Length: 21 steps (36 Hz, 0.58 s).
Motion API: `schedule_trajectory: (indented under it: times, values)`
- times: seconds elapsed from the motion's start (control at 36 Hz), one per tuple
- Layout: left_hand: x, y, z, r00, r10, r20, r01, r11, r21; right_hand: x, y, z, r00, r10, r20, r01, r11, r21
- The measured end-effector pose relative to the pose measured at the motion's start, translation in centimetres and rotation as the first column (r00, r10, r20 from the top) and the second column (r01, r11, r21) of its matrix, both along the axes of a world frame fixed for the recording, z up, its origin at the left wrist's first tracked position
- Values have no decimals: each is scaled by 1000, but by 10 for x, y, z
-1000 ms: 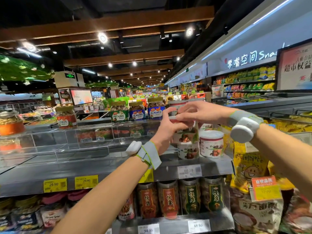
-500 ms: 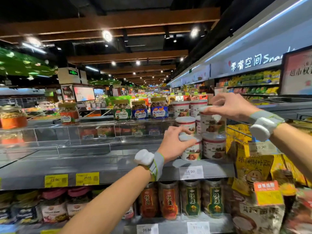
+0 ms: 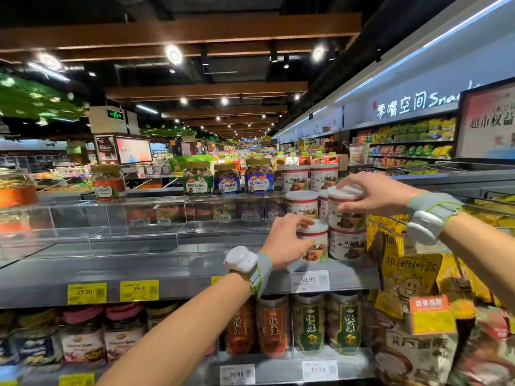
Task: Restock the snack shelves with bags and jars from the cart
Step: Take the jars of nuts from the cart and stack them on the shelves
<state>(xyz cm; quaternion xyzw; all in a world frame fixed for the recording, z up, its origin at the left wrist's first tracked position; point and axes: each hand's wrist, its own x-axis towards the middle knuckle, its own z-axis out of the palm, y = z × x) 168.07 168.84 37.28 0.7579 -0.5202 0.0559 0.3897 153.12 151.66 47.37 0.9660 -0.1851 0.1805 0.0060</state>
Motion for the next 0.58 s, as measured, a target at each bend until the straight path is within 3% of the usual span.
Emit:
schedule_trajectory:
  times: [0.19,0.36,0.58]
  values:
    - [-1,-4,-2,995,22,95,-27,998,52,3,-10,-12,997,17,76,-19,1000,21]
    - [1,-5,-3,995,17,103,-23,998,63,7,-9,-12,998,-18,55,28,980,-197]
    - [0,-6,1,982,12,189,-37,991,128,8,-10,-6,999,-41,-8,40,991,-128]
